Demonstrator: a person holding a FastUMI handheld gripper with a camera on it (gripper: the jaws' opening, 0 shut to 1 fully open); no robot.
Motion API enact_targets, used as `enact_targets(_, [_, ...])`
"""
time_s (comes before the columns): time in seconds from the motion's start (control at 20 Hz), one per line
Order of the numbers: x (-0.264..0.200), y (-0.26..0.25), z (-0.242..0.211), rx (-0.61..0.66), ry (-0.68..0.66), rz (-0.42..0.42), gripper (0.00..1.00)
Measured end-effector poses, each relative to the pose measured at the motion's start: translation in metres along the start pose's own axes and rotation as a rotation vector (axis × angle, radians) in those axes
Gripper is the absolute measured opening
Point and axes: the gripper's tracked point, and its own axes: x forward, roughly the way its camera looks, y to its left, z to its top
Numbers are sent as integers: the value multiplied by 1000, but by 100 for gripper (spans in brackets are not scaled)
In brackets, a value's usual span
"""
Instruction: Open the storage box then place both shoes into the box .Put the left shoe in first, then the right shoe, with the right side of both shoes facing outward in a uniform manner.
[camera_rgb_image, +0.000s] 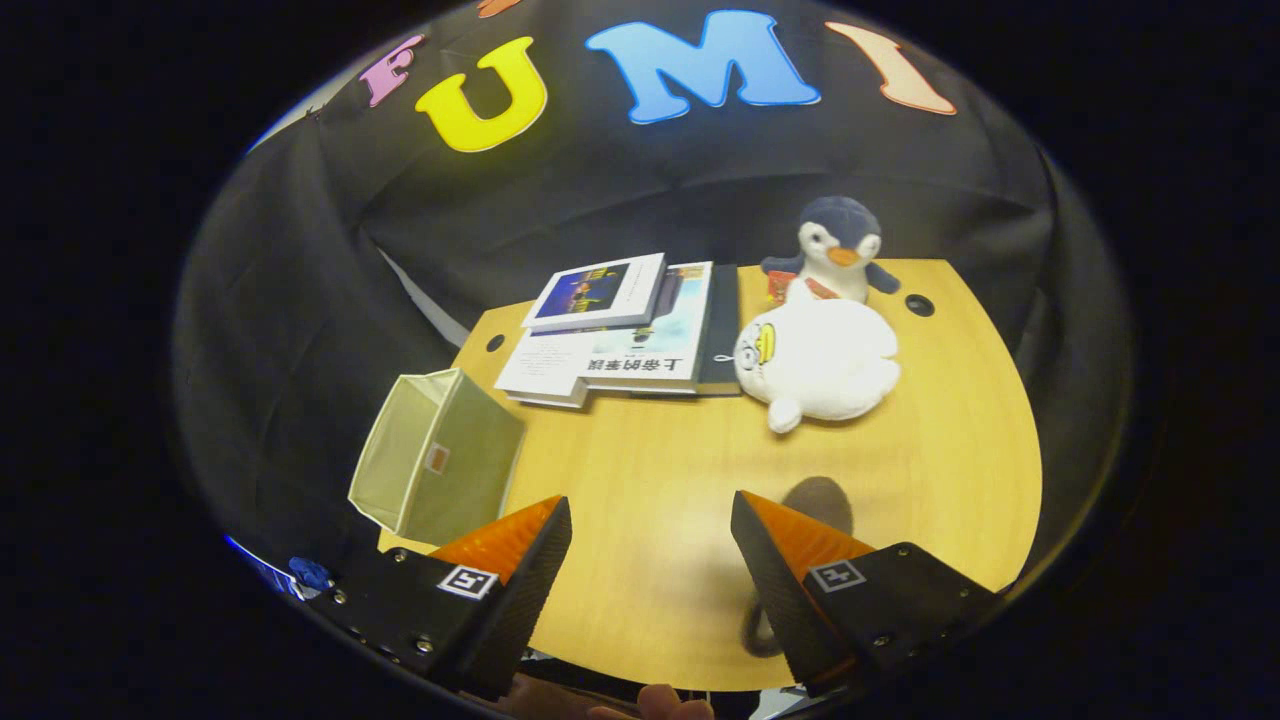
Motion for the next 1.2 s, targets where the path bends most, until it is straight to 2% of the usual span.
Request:
enact_targets(0.25, [-8,-52,-25,12,13,-51,97])
enact_targets(0.55, [20,-103,-103,145,208,-89,97])
enact_targets(0.7, [31,-134,-140,152,294,-138,93])
enact_targets(0.95, [53,-157,-163,174,347,-146,89])
enact_targets(1.1, [68,-162,-154,173,346,-137,75])
enact_targets(1.15, [73,-158,-151,169,347,-104,60])
enact_targets(1.2, [73,-159,-153,160,360,-111,45])
